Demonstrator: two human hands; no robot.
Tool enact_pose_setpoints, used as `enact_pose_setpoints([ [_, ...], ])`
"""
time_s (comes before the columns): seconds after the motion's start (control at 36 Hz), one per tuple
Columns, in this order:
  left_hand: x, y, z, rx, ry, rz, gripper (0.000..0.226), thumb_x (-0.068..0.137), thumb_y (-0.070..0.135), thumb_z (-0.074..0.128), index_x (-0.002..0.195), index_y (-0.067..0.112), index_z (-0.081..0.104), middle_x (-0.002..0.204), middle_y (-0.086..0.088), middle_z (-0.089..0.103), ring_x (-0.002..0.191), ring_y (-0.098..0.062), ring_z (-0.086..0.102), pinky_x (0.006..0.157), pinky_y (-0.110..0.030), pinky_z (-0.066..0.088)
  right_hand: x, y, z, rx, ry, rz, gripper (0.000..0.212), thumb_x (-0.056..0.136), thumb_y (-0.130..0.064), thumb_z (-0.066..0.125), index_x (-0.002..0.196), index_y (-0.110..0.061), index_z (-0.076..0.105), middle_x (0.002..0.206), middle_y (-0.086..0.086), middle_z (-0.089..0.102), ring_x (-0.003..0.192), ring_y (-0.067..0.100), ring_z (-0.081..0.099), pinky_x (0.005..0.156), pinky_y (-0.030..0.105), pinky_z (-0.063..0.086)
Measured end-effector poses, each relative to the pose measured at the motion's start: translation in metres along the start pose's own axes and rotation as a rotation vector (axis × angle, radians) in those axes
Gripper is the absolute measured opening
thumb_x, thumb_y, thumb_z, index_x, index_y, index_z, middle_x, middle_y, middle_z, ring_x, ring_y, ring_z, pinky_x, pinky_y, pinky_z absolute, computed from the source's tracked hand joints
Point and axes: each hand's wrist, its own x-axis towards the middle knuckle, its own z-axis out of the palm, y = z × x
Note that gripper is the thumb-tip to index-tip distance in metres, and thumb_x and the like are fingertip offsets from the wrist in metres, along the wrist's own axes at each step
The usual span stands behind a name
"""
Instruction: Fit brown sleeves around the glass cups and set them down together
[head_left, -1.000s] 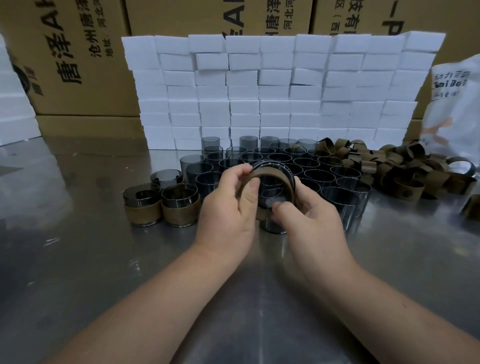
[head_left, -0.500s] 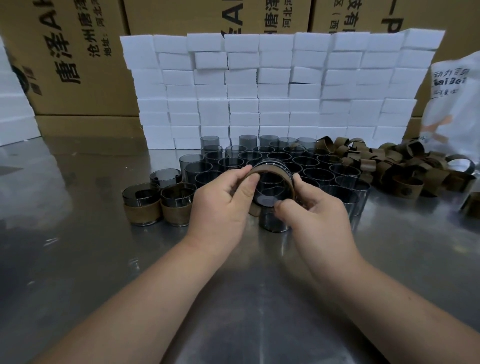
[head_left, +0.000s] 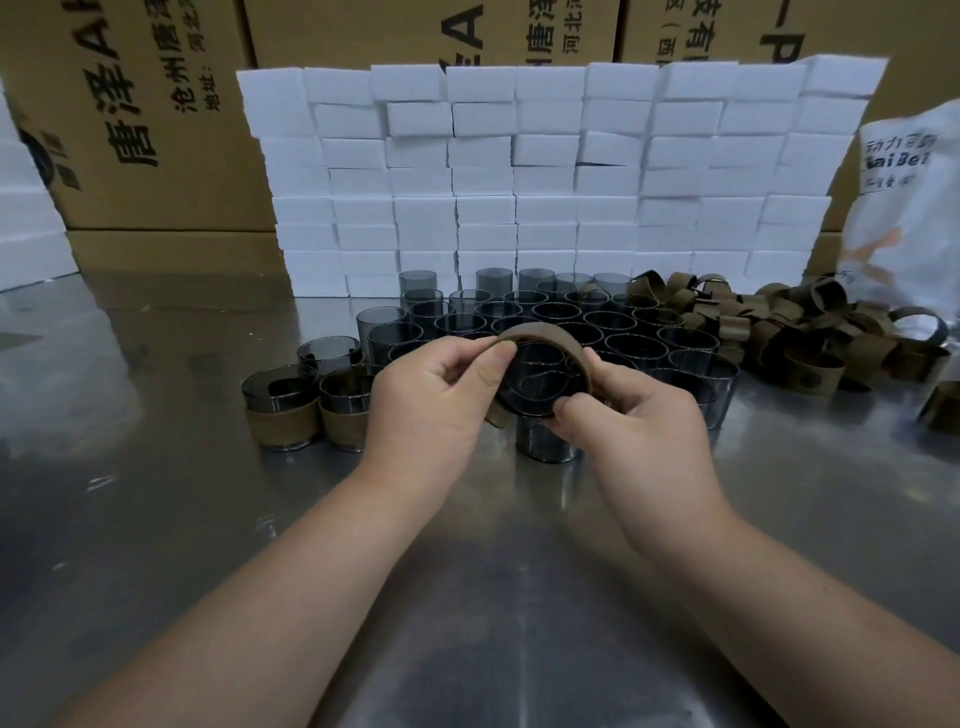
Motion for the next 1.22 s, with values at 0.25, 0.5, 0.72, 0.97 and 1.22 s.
enact_pose_setpoints([
  [0.25, -0.001, 0.004, 0.002, -0.059, 0.025, -0.041, 0.022, 0.083, 0.019, 0.065, 0.062, 0.027, 0.061, 0.05, 0.021, 0.06, 0.049, 0.007, 0.056, 0.048, -0.004, 0.038, 0.001, 0.002, -0.001, 0.012, -0.01, 0.015, 0.054, 0.073, -0.015, 0.063, 0.127, -0.017, 0.06, 0.092, 0.021, 0.07, 0.077, 0.017, 0.06, 0.082, 0.058, 0.051],
  [0.5, 0.0, 0.002, 0.002, -0.133, 0.071, -0.104, 0.024, 0.061, 0.048, 0.064, 0.058, 0.025, 0.062, 0.047, 0.01, 0.06, 0.045, 0.0, 0.054, 0.049, -0.011, 0.041, 0.003, 0.006, -0.002, 0.021, -0.006, -0.005, 0.057, 0.064, -0.022, 0.063, 0.121, -0.018, 0.065, 0.086, 0.01, 0.074, 0.091, 0.031, 0.068, 0.081, 0.053, 0.055],
  [0.72, 0.0, -0.004, 0.005, -0.155, 0.068, -0.12, 0.03, 0.063, 0.055, 0.067, 0.075, 0.027, 0.062, 0.064, 0.012, 0.065, 0.058, -0.002, 0.057, 0.054, -0.017, 0.047, 0.004, 0.006, 0.0, 0.093, -0.009, -0.039, 0.027, 0.064, -0.024, 0.064, 0.086, -0.036, 0.074, 0.079, 0.0, 0.074, 0.078, 0.017, 0.07, 0.08, 0.046, 0.057],
  [0.97, -0.001, -0.004, 0.004, -0.221, -0.101, -0.265, 0.049, 0.067, 0.073, 0.037, 0.081, 0.037, 0.067, 0.089, 0.001, 0.066, 0.061, -0.008, 0.056, 0.049, -0.023, 0.039, -0.002, 0.003, 0.004, 0.085, 0.013, -0.071, 0.037, 0.078, -0.023, 0.071, 0.115, -0.021, 0.066, 0.085, 0.003, 0.072, 0.087, 0.025, 0.067, 0.084, 0.047, 0.054],
  [1.22, 0.0, -0.008, 0.009, -0.412, -0.148, -0.44, 0.069, 0.069, 0.069, 0.036, 0.092, 0.009, 0.061, 0.08, -0.009, 0.059, 0.053, -0.012, 0.055, 0.042, -0.023, 0.039, -0.003, 0.003, 0.006, 0.166, -0.005, -0.074, 0.066, 0.059, -0.057, 0.06, 0.114, -0.021, 0.061, 0.092, -0.007, 0.072, 0.081, 0.002, 0.067, 0.081, 0.031, 0.056],
])
